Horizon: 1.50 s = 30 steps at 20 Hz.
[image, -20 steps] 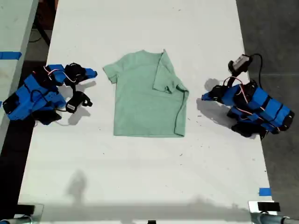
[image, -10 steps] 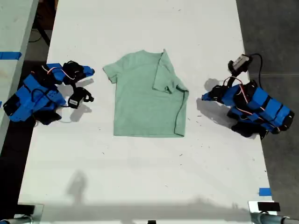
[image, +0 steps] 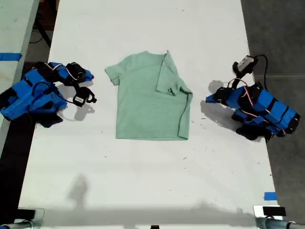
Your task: Fold t shirt
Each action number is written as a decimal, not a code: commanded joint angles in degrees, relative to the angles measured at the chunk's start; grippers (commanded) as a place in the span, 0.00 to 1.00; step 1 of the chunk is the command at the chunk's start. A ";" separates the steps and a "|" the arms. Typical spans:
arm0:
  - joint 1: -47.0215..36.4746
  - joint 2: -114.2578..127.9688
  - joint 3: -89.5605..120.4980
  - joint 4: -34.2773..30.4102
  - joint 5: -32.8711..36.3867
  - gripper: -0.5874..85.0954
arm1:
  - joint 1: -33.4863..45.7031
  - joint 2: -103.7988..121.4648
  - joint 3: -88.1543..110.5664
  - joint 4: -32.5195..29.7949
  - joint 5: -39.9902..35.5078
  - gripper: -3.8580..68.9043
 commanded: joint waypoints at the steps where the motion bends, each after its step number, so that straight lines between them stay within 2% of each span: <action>1: -5.27 -23.12 -17.93 1.76 7.38 0.00 | -0.26 0.88 2.99 -1.14 -0.88 0.09; 7: -7.91 -57.92 -47.20 3.96 20.21 0.02 | -0.35 0.88 2.99 -1.14 -1.14 0.09; 10: -5.98 -71.10 -61.17 8.53 21.18 0.14 | -0.26 0.88 2.99 -1.14 -1.32 0.09; 14: -2.20 -79.80 -69.79 9.67 22.68 0.24 | -0.09 0.88 2.99 -1.14 -1.67 0.09; 18: 1.05 -92.02 -73.04 9.14 22.94 0.15 | 0.00 0.88 2.90 -1.14 -1.85 0.09; 19: 1.93 -96.42 -74.09 9.58 22.68 0.04 | 0.00 0.88 2.90 -1.14 -1.85 0.09; 20: 2.29 -101.51 -75.94 12.22 20.92 0.00 | 0.00 0.88 2.90 -1.14 -1.85 0.09; 22: 1.67 -106.44 -77.08 16.61 17.58 0.00 | -0.09 0.88 2.90 -1.14 -1.93 0.09; 24: 1.49 -101.69 -75.94 17.67 15.47 0.00 | 0.00 0.88 2.90 -1.14 -2.02 0.09; 26: 3.16 -96.42 -81.30 22.24 14.94 0.00 | 0.26 0.88 2.90 -1.14 -2.29 0.09; 27: 4.48 -95.98 -87.19 25.93 15.47 0.00 | 0.35 0.88 2.90 -1.14 -2.37 0.09; 30: 10.90 -99.23 -104.06 31.29 23.47 0.00 | 0.26 0.88 2.90 -1.14 -2.20 0.09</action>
